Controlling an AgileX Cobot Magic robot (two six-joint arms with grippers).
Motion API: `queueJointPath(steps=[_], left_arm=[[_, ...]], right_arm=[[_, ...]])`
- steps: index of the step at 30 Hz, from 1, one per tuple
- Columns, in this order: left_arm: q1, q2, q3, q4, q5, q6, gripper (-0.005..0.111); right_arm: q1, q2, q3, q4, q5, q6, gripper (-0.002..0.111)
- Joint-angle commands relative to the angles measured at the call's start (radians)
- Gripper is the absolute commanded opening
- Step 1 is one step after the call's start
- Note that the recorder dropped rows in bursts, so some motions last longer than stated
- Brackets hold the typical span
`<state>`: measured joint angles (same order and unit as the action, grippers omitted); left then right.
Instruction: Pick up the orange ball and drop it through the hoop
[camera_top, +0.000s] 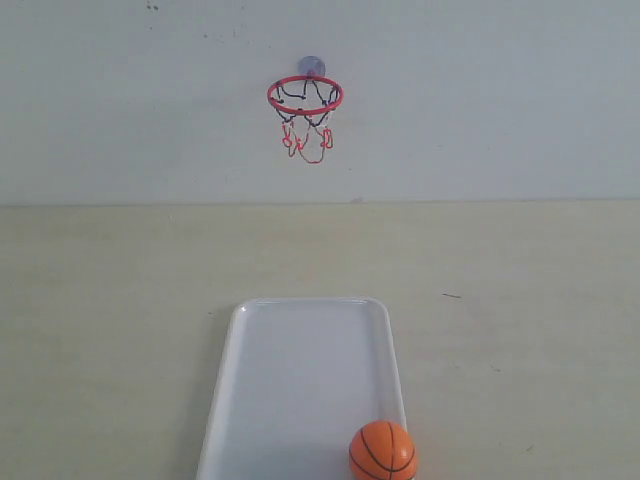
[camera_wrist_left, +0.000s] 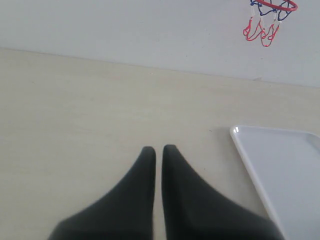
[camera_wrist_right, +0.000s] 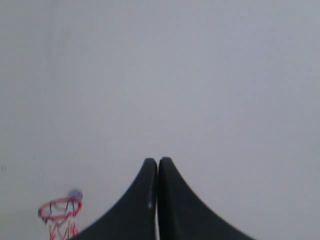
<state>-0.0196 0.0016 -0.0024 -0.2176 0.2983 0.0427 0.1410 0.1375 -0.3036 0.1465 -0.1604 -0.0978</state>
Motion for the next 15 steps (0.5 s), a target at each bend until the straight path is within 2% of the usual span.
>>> queueJointPath(steps=[1,4,6,15], left_arm=[[-0.001,-0.002,0.002,0.005,0.001,0.003,0.004],[-0.001,-0.002,0.002,0.005,0.001,0.003,0.004],[-0.001,-0.002,0.002,0.005,0.001,0.003,0.004],[-0.001,-0.002,0.002,0.005,0.001,0.003,0.004]], right_arm=[[-0.003,0.254,-0.236,-0.002,0.489,-0.053,-0.001],[-0.003,0.451,-0.346,-0.002,0.687,-0.053,-0.001],[-0.003,0.546,-0.39,-0.002,0.713,-0.05,-0.001],[-0.003,0.829,-0.423,0.005,0.496,-0.023,-0.001]])
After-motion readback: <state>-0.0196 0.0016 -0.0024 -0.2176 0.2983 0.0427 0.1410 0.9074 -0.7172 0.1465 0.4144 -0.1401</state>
